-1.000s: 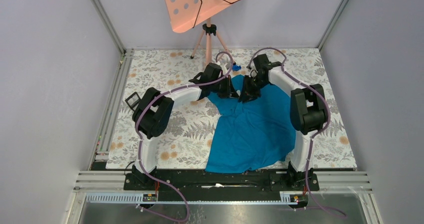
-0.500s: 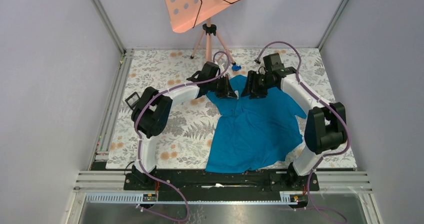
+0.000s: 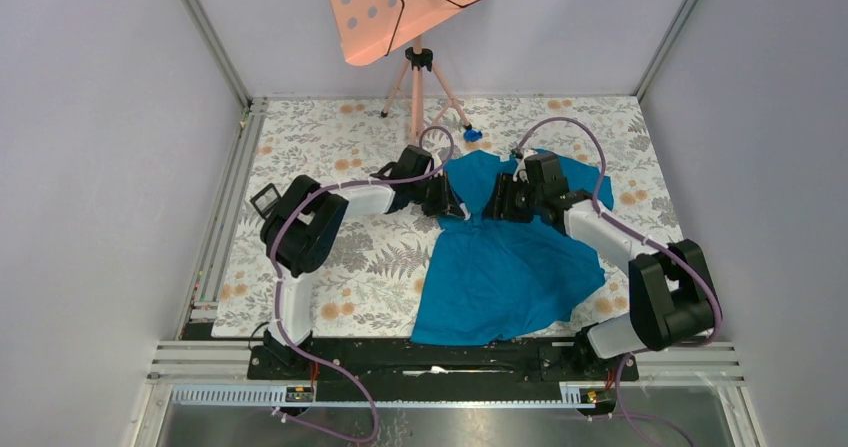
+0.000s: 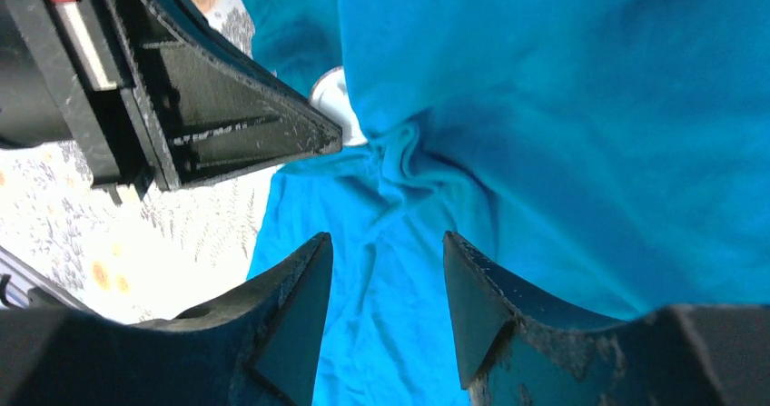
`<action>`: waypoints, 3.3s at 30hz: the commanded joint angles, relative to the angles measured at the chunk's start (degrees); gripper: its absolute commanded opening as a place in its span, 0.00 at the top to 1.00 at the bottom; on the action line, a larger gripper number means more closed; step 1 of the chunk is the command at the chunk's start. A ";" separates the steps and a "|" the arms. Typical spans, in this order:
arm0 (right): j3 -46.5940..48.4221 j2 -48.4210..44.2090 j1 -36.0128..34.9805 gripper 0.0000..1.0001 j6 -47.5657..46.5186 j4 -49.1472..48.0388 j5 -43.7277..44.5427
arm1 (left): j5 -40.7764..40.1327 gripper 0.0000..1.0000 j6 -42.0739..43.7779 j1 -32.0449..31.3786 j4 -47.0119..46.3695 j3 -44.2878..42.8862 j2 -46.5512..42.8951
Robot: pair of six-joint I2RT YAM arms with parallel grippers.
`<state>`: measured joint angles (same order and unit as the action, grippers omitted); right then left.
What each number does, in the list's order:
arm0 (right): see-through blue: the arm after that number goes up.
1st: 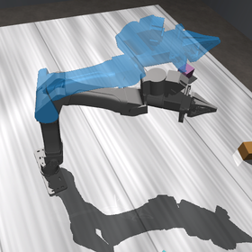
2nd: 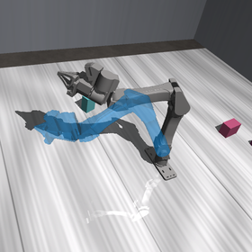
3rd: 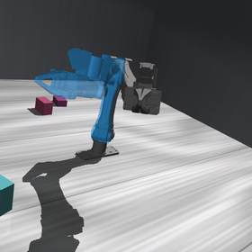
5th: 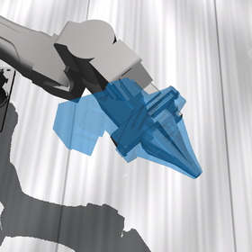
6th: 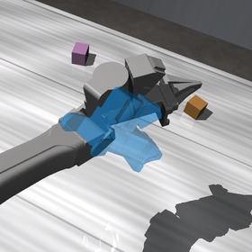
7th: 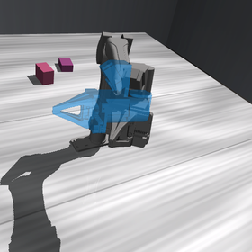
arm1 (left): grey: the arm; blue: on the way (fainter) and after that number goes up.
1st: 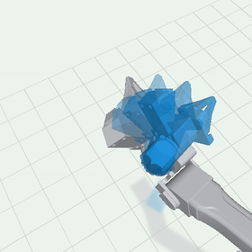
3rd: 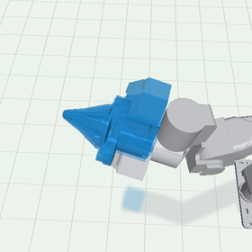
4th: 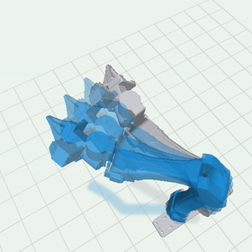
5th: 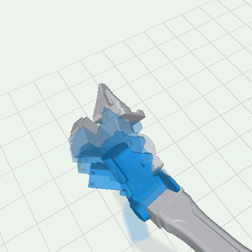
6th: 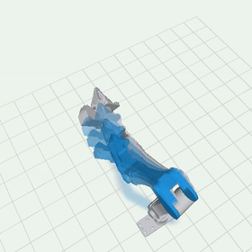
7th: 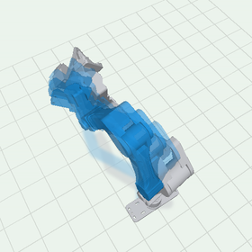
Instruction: Pin the brooch onto the clothing
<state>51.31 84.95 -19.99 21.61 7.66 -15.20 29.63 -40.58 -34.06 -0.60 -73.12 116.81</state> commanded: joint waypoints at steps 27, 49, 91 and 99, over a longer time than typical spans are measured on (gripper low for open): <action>-11.37 -2.20 -2.43 0.51 -2.56 -28.09 2.48 | 4.82 1.00 -3.03 1.81 -7.69 -3.27 -5.64; -10.61 -0.24 -2.47 0.58 -2.22 -30.85 -2.78 | 5.66 1.00 2.80 1.68 -1.93 -3.49 -6.25; 1.62 10.16 -3.52 1.00 -4.35 -13.41 -6.22 | 9.34 1.00 11.88 -0.49 -8.33 -0.81 -10.92; 3.01 11.39 -3.48 1.00 -3.38 -11.60 -9.35 | 12.83 1.00 18.15 -1.86 -7.88 -0.88 -12.31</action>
<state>52.21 94.21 -22.72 17.91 -6.98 -21.52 34.52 -25.98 -33.50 -1.61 -72.58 110.41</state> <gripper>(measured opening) 0.014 0.024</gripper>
